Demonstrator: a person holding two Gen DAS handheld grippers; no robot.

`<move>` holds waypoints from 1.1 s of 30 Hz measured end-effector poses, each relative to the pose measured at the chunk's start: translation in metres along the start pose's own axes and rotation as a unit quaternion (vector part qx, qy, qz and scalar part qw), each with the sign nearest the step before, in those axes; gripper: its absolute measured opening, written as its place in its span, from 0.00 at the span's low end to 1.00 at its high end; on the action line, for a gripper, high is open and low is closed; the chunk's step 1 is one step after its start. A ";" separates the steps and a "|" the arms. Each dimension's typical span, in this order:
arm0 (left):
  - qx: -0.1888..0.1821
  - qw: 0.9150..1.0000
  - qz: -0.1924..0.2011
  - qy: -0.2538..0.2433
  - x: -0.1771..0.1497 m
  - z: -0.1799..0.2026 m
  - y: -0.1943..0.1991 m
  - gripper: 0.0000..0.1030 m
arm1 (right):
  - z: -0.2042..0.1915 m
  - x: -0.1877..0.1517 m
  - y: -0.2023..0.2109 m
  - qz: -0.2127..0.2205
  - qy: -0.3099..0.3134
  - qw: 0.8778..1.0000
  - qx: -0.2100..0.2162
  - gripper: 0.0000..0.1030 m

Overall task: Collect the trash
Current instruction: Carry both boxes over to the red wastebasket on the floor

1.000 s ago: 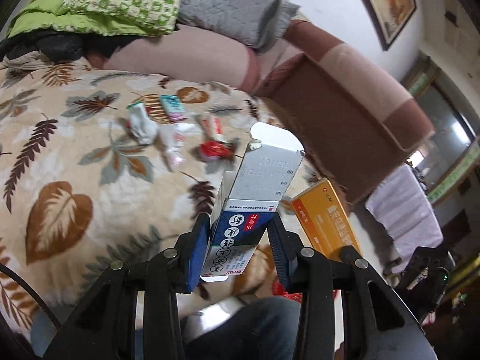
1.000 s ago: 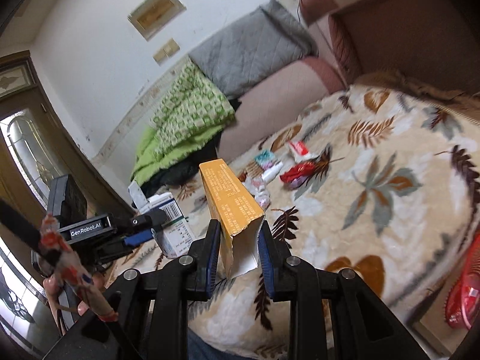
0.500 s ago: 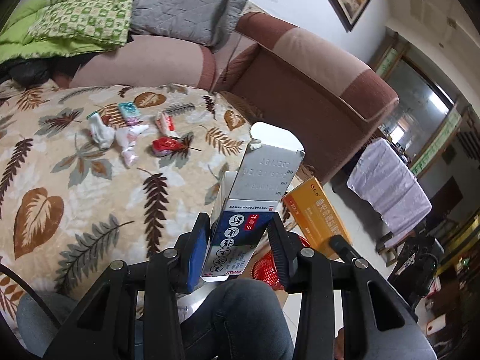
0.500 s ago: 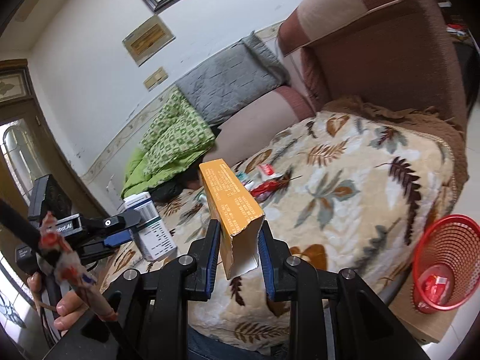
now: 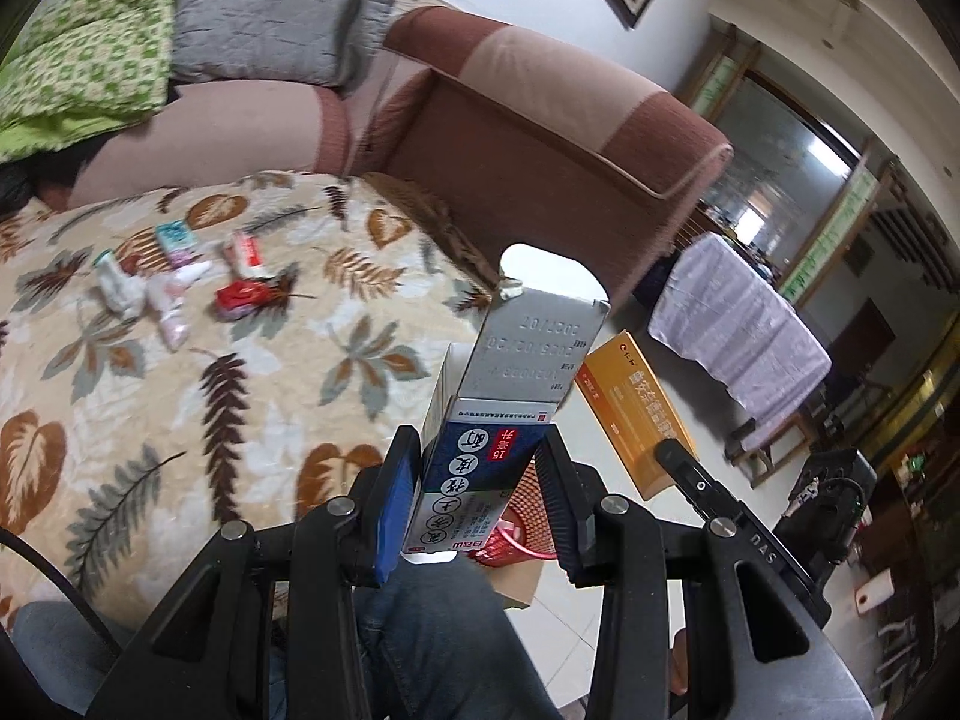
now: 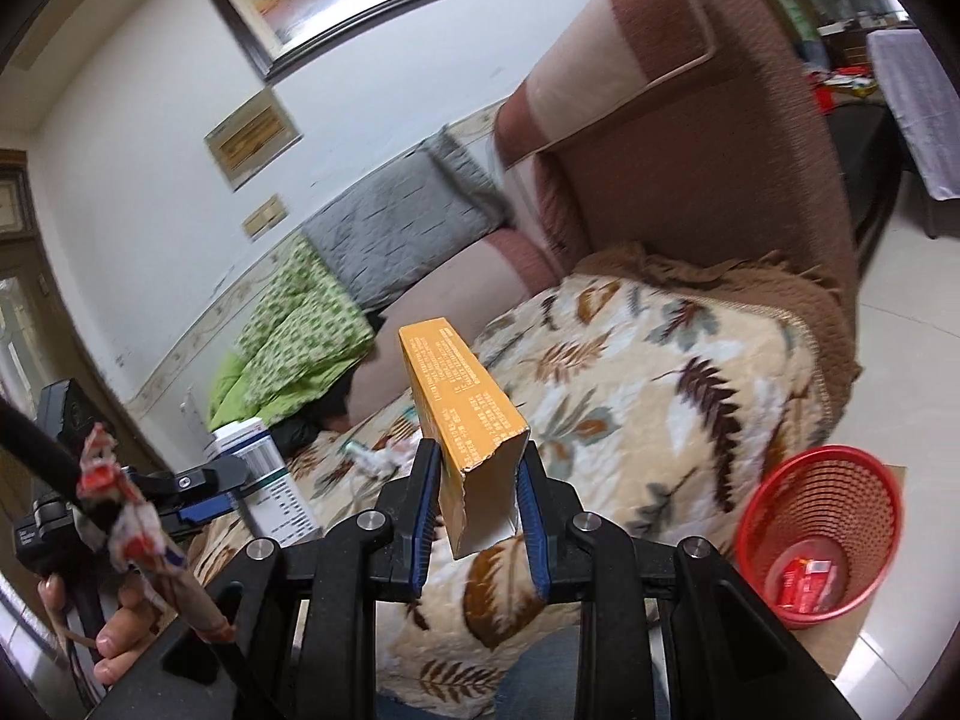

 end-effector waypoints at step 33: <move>-0.067 0.984 -0.150 -0.063 -0.046 0.122 -0.189 0.37 | 0.159 -0.030 0.063 0.014 -0.135 0.976 -0.172 0.27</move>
Point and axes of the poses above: each gripper's, at about its wrist camera, not at the fingertips, and y roughly against the way its jaws point, z to its right, x to its top, the point moved 5 cm from there along -y, roughly the way its jaws point, and after that the axes turned 10 degrees about y, right-handed, at the moved point
